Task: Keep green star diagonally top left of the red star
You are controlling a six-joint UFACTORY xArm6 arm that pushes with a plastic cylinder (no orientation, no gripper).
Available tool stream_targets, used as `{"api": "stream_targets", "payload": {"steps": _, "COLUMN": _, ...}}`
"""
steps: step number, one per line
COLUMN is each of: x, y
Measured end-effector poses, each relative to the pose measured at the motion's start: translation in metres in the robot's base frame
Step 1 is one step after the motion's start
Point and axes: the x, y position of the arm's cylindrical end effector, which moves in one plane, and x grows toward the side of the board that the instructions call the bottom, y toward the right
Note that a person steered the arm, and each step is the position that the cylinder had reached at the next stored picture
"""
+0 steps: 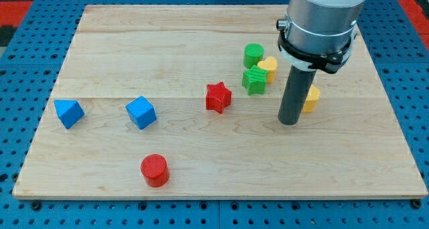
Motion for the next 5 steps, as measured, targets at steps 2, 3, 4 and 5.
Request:
{"api": "stream_targets", "payload": {"steps": 2, "x": -0.025, "y": 0.001}}
{"api": "stream_targets", "payload": {"steps": 3, "x": -0.036, "y": 0.014}}
{"api": "stream_targets", "payload": {"steps": 4, "x": -0.062, "y": -0.004}}
{"api": "stream_targets", "payload": {"steps": 5, "x": -0.07, "y": -0.052}}
